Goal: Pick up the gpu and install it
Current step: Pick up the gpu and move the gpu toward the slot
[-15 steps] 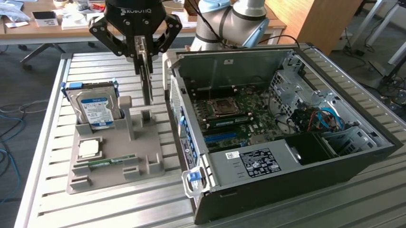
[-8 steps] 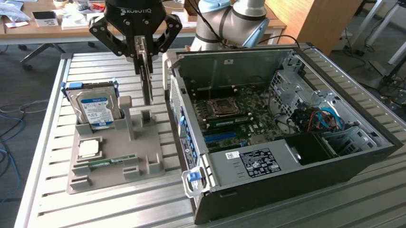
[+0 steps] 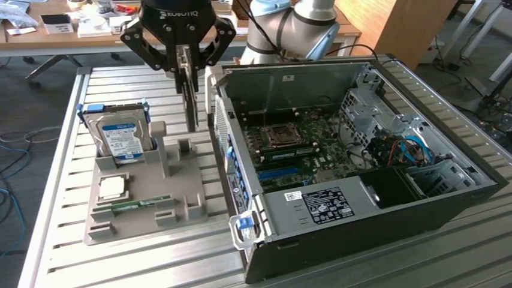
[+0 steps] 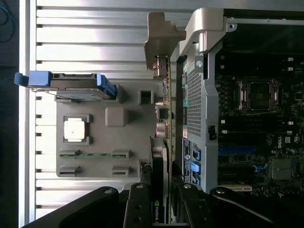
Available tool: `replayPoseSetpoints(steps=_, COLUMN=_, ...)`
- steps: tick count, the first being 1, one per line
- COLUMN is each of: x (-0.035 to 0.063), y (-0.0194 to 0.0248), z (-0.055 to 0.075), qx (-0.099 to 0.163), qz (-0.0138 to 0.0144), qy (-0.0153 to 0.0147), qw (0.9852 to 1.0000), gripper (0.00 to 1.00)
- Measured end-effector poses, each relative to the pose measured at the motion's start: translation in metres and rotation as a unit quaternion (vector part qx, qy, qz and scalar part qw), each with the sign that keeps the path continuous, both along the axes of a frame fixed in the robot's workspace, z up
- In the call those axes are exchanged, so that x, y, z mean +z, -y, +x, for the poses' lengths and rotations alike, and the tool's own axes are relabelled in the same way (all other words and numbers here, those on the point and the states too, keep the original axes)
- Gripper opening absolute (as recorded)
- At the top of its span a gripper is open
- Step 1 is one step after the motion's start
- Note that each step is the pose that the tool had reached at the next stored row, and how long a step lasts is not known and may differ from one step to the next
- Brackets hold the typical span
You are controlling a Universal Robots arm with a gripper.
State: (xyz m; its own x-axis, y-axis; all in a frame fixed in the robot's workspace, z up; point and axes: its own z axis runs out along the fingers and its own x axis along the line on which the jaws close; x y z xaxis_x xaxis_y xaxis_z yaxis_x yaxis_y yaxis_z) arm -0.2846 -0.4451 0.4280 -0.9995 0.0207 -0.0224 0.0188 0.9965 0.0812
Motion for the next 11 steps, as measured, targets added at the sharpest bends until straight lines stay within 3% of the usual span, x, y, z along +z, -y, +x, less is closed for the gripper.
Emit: replayPoseSetpoints(steps=11, x=-0.0001, y=0.0, z=0.02, qx=0.0, qz=0.0001, qy=0.0, qw=1.0, gripper=0.27)
